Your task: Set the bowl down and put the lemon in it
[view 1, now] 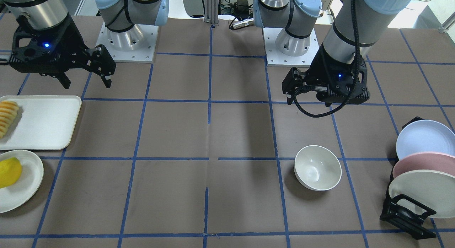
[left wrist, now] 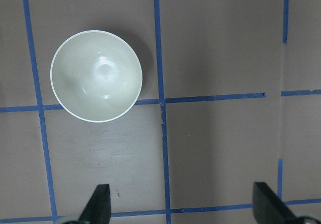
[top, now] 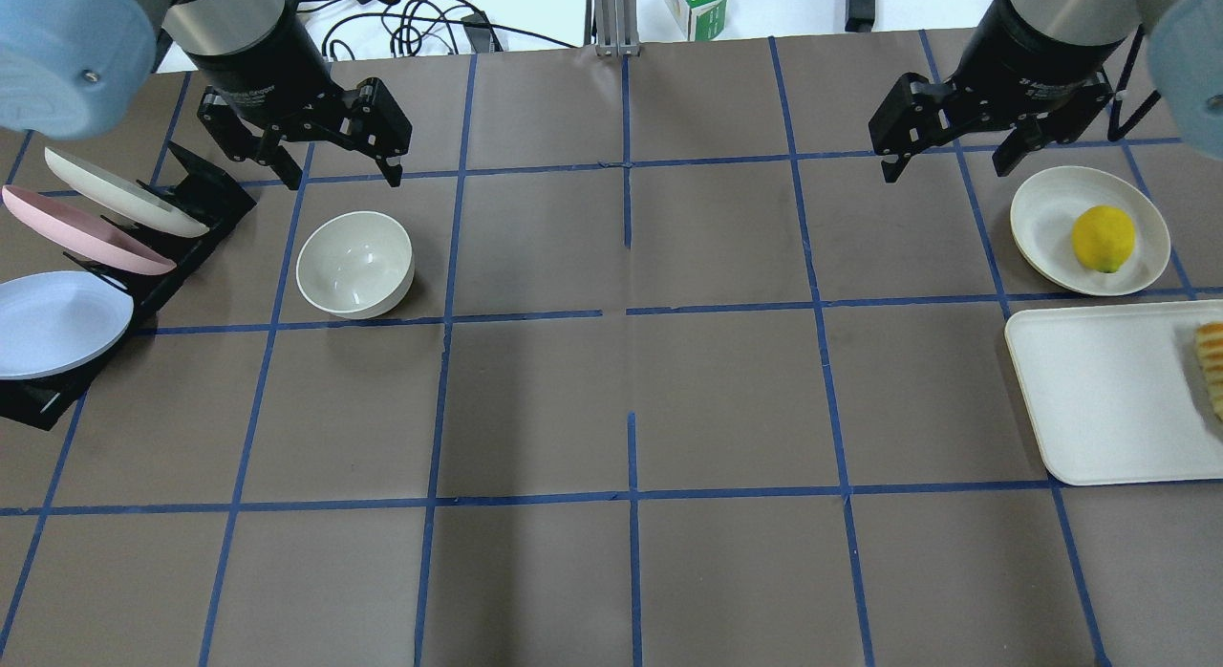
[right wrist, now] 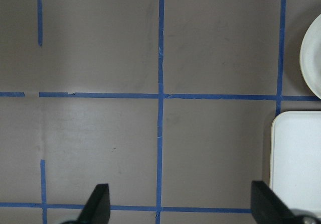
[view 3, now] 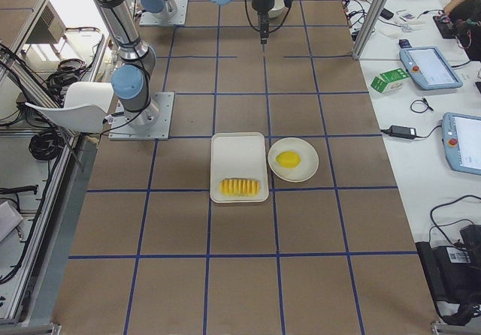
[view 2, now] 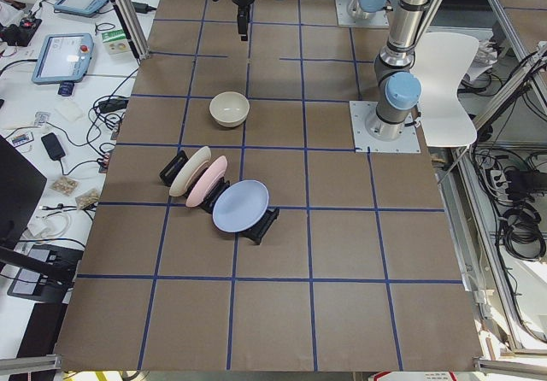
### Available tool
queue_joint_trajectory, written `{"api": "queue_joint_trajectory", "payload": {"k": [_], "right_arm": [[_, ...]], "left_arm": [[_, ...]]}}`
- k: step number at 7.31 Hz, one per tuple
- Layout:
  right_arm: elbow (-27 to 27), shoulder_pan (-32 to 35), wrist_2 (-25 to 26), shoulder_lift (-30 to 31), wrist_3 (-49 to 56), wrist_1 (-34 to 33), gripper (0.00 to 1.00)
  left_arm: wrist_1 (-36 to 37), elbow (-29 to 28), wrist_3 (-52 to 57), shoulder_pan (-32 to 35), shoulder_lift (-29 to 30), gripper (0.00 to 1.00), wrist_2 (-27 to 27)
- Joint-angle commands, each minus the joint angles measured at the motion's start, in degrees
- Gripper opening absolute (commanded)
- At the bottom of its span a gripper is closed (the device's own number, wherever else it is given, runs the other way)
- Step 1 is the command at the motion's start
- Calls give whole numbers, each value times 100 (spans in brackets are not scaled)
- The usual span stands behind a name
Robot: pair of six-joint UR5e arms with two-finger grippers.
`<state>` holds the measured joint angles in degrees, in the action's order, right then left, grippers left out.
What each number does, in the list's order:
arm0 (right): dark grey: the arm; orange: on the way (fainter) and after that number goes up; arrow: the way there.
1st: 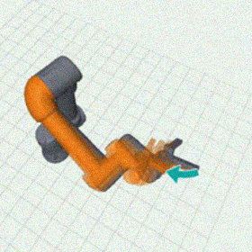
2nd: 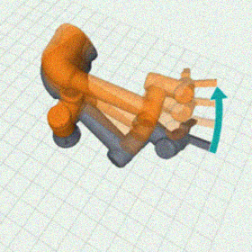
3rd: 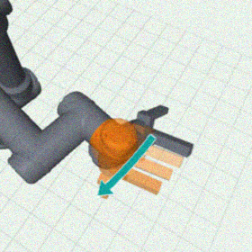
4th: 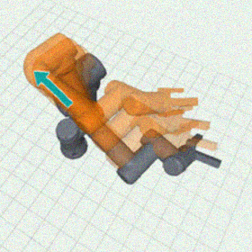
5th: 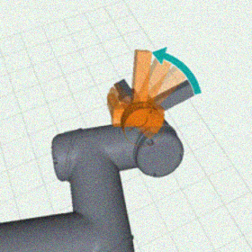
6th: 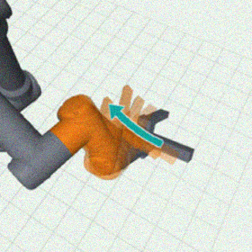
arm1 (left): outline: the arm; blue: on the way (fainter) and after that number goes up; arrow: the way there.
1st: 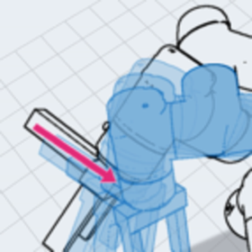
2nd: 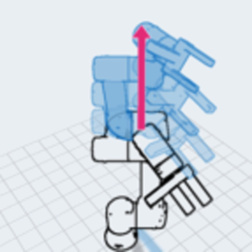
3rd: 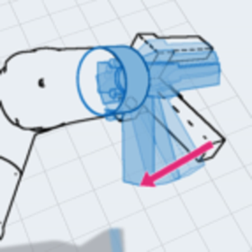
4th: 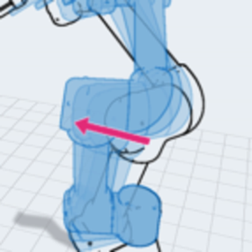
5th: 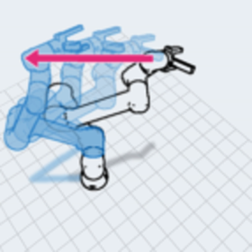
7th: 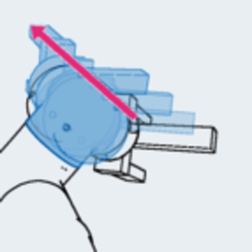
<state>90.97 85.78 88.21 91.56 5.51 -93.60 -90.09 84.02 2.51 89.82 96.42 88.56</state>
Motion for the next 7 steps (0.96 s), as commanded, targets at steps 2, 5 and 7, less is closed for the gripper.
{"api": "queue_joint_trajectory", "payload": {"k": [2, 5, 7], "right_arm": [[-1, 0, 3, -7, -6, 0, 100], [-62, -567, 82, -191, 859, -26, 100], [-62, -2057, 274, -191, 2638, -26, 100]], "left_arm": [[35, 9, 4, 0, 9, 100, -6], [62, 18, 83, -61, 26, 100, 3], [62, 27, 83, -70, 35, 100, -15]]}}
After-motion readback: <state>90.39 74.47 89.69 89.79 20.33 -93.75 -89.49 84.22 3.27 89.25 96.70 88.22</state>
